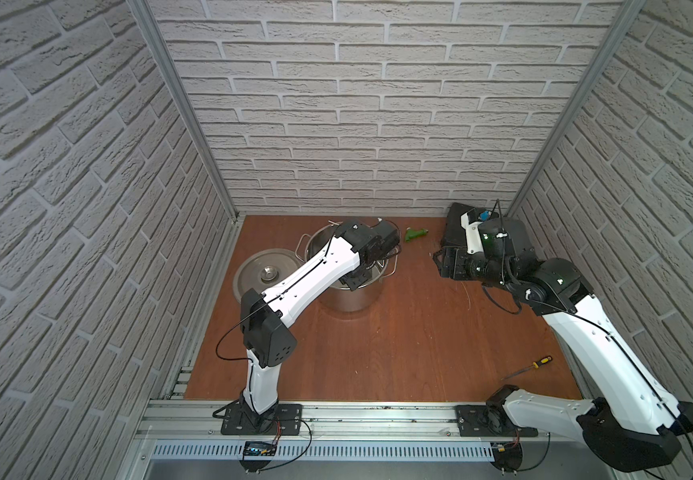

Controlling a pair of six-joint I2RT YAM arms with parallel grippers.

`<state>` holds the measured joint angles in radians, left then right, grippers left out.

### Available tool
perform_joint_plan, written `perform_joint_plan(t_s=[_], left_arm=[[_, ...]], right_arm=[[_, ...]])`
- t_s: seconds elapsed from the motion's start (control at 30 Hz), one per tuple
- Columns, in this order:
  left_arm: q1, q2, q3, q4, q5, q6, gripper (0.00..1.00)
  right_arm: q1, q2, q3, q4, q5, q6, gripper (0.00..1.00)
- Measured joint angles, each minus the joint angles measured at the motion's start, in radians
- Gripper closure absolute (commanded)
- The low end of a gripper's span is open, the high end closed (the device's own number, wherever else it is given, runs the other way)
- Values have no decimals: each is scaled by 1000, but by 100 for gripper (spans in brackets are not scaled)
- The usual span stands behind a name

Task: Stir the soup with a spoon
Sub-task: Stir the soup in the pan with a stick.

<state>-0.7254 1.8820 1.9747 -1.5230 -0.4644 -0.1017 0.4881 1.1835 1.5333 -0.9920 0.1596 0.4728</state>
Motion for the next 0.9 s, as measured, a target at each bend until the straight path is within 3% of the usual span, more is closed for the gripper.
perform_joint_plan(t_s=[0.23, 0.47, 0.63, 0.9], left_arm=[[-6, -181, -156, -38, 27, -17, 100], [78, -212, -182, -79, 21, -23, 100], [161, -160, -144, -83, -16, -24, 100], [158, 46, 43, -61, -31, -17, 100]], right_arm=[[0, 3, -41, 46, -10, 37, 23], [0, 18, -41, 92, -36, 63, 24], [0, 18, -43, 100, -50, 70, 24], [0, 5, -75, 101, -56, 63, 21]])
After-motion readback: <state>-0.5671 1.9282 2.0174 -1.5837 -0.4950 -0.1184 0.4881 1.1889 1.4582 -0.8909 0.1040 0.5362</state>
